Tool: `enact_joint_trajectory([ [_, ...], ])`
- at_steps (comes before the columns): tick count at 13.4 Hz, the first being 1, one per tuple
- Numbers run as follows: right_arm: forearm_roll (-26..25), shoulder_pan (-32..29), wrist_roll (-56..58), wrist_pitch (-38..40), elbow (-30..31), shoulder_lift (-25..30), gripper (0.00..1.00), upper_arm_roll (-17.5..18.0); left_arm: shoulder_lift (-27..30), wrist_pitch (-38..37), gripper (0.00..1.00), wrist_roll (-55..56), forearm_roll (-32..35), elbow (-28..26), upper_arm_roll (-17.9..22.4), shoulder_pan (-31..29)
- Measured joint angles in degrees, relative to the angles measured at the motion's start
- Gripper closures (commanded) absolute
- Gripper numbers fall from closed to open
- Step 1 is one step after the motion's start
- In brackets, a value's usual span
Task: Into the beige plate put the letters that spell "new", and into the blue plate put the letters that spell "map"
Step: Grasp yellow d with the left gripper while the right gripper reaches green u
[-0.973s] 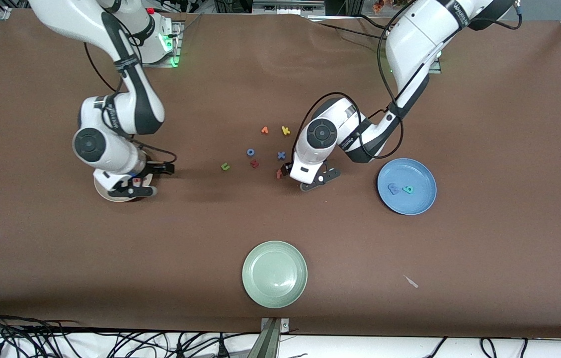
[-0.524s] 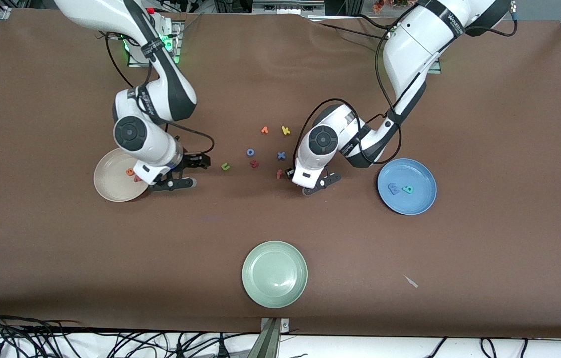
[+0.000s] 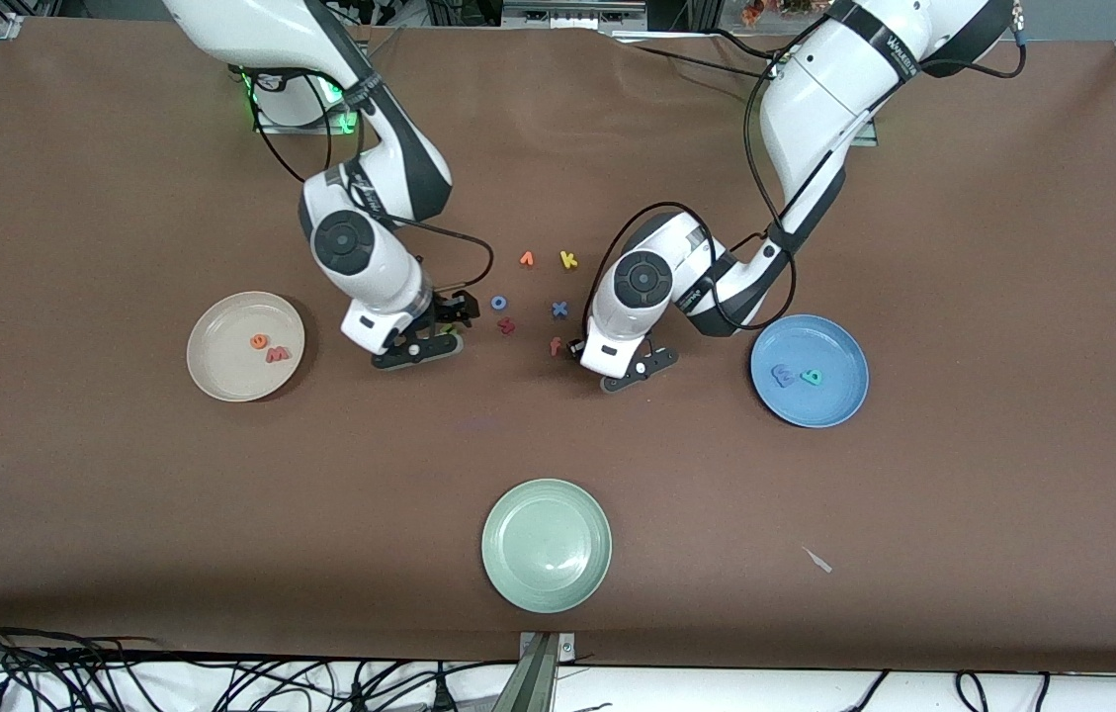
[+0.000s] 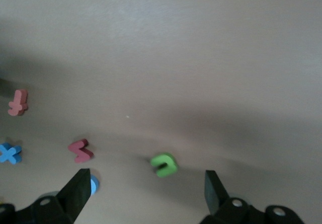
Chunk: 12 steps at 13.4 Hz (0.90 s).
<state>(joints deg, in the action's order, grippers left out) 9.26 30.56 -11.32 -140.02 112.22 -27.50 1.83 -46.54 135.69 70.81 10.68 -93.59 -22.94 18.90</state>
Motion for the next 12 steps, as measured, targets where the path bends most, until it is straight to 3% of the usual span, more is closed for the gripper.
enact_joint_trajectory([
  [1, -0.04, 0.58, 0.0, -1.72, 0.18, -1.16, 0.0, 0.0, 0.01, -0.01, 0.78, 0.0, 0.0, 0.0, 0.0, 0.0],
  [8, -2.45, 0.81, 3.36, -3.21, 2.13, -3.1, 0.01, -0.32, 0.32, -1.91, 0.84, -0.17, 0.01, 0.56, 0.05, -0.22],
  [12, -3.93, 0.82, 3.7, -8.1, 5.79, -3.11, 0.14, -0.32, 1.46, -10.0, 0.82, -6.09, 0.31, 1.81, 0.29, -3.93],
])
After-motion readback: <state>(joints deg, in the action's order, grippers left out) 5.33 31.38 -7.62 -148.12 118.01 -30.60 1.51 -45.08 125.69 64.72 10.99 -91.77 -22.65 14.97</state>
